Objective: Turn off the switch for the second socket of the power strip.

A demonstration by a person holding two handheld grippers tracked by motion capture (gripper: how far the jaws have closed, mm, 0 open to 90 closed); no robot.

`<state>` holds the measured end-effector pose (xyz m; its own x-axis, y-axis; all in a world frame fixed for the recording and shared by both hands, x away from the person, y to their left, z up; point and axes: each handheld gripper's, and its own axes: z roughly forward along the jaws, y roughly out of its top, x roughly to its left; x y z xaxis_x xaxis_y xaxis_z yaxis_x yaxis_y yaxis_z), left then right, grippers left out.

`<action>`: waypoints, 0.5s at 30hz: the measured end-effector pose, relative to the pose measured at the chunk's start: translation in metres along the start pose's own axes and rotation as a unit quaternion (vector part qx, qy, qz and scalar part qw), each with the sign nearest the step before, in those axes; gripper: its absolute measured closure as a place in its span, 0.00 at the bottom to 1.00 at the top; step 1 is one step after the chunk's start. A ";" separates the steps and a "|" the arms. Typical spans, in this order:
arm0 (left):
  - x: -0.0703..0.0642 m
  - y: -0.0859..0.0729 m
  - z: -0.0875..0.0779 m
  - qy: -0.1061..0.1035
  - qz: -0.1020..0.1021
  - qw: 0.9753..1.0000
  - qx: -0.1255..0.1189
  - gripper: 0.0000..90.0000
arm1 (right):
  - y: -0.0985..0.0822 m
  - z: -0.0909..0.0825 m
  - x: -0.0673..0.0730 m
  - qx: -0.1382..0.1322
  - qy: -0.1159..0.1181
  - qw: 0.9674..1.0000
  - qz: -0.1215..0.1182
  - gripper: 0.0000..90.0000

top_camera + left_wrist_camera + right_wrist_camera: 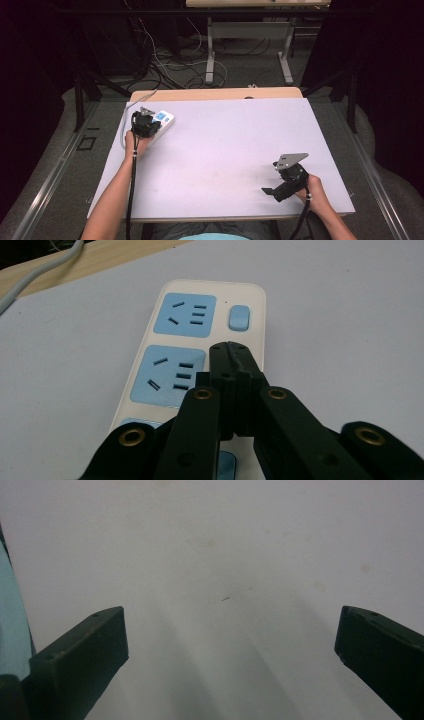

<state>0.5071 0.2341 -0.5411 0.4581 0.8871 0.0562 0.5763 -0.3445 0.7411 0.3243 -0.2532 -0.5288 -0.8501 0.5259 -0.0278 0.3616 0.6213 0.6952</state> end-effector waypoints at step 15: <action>0.001 0.000 0.000 -0.001 0.000 1.000 0.000 1.00 | 0.000 0.000 0.000 0.001 0.003 1.000 0.000 0.00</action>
<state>0.5073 0.2346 -0.5410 0.4593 0.8866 0.0538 0.5763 -0.3436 0.7415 0.3244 -0.2532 -0.5290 -0.8524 0.5223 -0.0246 0.3615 0.6226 0.6941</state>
